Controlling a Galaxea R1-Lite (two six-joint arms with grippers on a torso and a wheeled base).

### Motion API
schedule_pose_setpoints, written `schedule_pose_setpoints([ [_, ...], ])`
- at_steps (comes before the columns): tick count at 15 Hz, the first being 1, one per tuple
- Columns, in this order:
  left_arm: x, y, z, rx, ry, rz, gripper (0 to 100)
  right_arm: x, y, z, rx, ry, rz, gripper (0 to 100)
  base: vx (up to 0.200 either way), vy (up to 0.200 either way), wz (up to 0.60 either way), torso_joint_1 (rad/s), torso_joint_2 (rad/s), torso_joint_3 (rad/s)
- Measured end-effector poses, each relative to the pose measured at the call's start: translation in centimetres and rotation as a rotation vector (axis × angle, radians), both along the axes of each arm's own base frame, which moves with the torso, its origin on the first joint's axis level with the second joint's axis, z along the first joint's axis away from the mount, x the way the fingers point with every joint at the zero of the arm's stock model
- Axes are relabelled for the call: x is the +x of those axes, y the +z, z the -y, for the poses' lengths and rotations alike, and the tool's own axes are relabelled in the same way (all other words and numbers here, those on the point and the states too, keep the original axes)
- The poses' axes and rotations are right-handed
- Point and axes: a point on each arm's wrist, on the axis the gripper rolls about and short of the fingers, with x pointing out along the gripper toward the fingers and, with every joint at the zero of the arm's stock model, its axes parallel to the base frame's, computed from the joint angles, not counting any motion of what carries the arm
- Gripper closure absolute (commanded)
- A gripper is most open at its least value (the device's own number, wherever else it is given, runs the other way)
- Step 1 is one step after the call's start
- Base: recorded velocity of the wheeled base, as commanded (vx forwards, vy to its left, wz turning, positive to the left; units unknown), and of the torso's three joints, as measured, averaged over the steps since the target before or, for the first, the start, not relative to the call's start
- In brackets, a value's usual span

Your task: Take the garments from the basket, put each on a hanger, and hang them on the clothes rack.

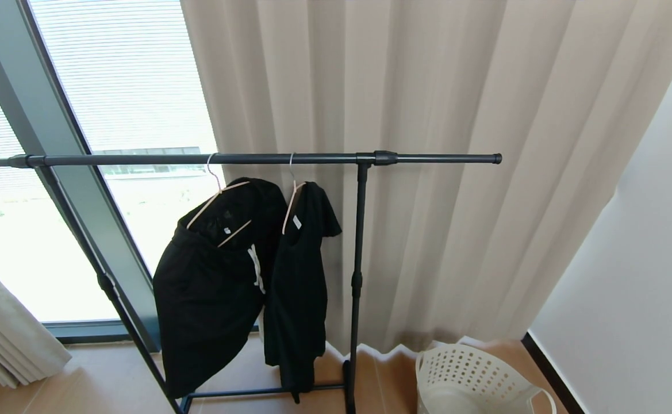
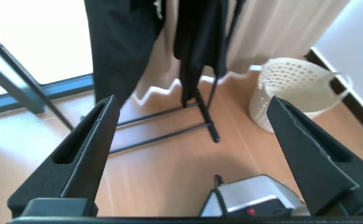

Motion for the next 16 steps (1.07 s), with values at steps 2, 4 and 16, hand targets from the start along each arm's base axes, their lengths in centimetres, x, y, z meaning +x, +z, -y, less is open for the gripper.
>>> schedule_pose_setpoints([
  [2,-0.6,0.0,-0.1,0.004,0.063,0.072,0,0.0,0.0,0.0,0.000,-0.016,0.002,0,0.000,0.000,0.00,0.000,0.00,0.000],
  [4,-1.3,-0.1,-0.1,-0.028,0.086,0.136,0,0.0,0.0,0.0,0.000,-0.046,0.003,0,0.000,0.000,0.00,0.000,0.00,0.000],
  [16,-2.9,-0.6,0.0,-0.065,0.081,0.315,0,-1.2,-0.1,-0.2,0.028,-0.332,0.148,0,0.000,0.000,0.00,0.000,0.00,0.000],
])
